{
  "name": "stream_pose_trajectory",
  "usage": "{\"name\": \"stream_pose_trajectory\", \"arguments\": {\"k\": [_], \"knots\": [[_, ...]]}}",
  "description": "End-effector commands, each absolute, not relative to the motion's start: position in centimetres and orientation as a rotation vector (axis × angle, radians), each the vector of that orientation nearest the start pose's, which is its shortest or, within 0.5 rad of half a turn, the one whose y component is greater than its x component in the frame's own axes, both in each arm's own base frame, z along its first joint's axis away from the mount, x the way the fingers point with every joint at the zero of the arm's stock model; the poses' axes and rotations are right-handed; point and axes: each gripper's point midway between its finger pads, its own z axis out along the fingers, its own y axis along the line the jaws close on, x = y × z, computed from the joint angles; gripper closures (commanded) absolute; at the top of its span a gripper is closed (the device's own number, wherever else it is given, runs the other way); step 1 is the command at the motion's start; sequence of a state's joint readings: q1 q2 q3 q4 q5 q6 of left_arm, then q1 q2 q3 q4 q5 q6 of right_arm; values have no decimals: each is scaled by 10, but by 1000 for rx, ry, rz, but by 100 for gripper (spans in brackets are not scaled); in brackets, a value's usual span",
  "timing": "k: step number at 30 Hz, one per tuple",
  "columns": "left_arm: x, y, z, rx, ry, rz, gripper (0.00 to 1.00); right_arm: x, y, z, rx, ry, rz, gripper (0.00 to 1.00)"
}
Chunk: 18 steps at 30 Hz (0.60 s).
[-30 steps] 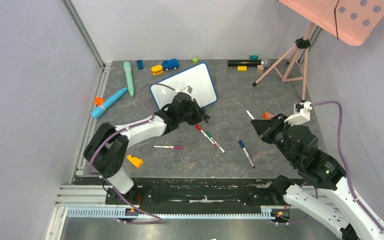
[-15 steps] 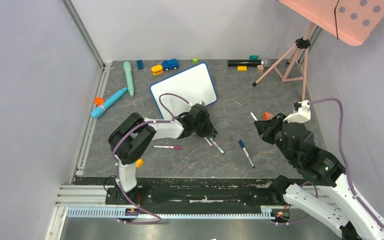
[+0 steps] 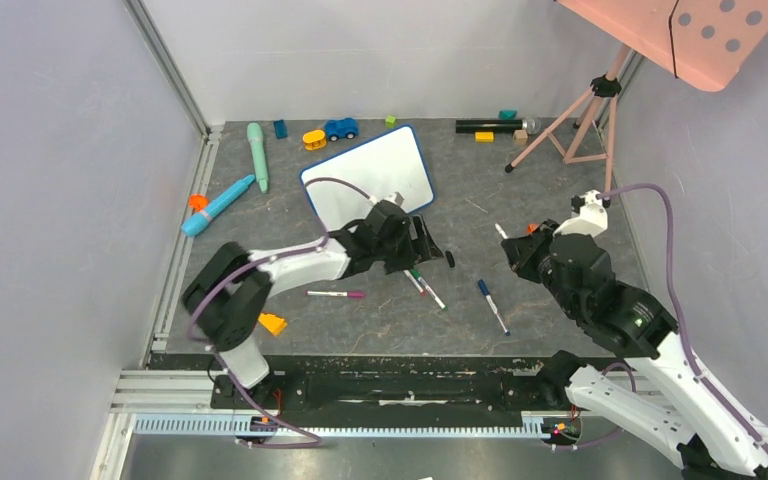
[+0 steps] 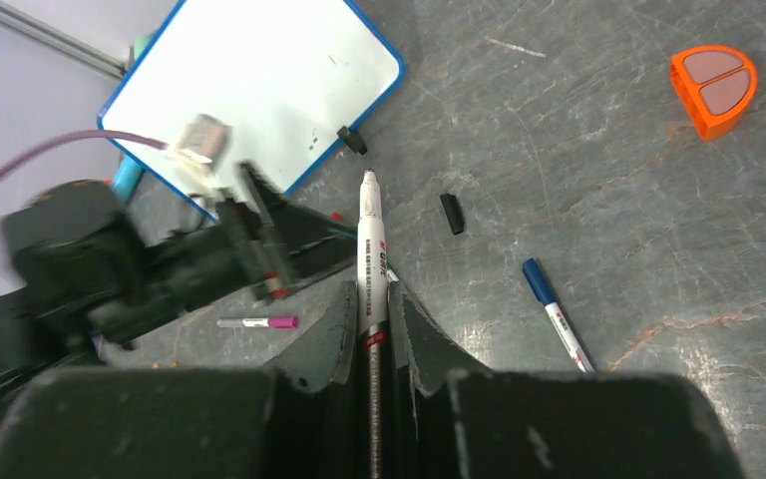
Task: Write a sentence on the whiteboard
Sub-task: Place the pen cap at the center of the board, then move the whiteboard to the center of the board.
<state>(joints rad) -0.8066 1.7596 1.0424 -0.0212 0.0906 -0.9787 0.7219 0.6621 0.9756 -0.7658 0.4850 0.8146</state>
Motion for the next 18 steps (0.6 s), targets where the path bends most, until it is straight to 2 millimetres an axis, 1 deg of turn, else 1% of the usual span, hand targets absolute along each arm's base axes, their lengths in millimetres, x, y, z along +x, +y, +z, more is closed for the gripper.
{"name": "stream_pose_trajectory", "arguments": {"k": [1, 2, 4, 5, 6, 7, 8, 9, 10, 11, 14, 16, 17, 18], "knots": [[266, -332, 130, -99, 2384, -921, 9, 218, 132, 255, 369, 2022, 540, 100], [261, -323, 139, -80, 2360, -916, 9, 219, 137, 244, 357, 2054, 535, 100], [248, -305, 152, -16, 2330, -896, 9, 223, 145, 227, 329, 2096, 520, 100], [244, -294, 161, -1, 2306, -868, 9, 227, 147, 220, 318, 2117, 498, 100], [239, -284, 163, 18, 2301, -847, 11, 232, 151, 215, 309, 2139, 490, 100], [235, -274, 172, 24, 2283, -840, 12, 240, 152, 213, 296, 2156, 488, 100], [231, -261, 172, 9, 2293, -811, 13, 250, 153, 212, 290, 2172, 509, 100], [228, -251, 179, -1, 2285, -812, 13, 258, 154, 212, 291, 2186, 546, 100], [227, -239, 179, -22, 2293, -799, 14, 268, 155, 211, 288, 2193, 595, 100], [226, -228, 180, -38, 2296, -787, 14, 282, 151, 210, 305, 2185, 623, 100], [232, -189, 188, -90, 2261, -707, 14, 317, 140, 214, 296, 2163, 611, 100], [235, -167, 187, -125, 2263, -680, 15, 342, 136, 217, 277, 2171, 581, 100], [240, -154, 185, -176, 2266, -671, 15, 356, 136, 218, 263, 2181, 585, 100], [243, -145, 183, -213, 2270, -691, 15, 370, 137, 217, 253, 2191, 598, 100]]}}
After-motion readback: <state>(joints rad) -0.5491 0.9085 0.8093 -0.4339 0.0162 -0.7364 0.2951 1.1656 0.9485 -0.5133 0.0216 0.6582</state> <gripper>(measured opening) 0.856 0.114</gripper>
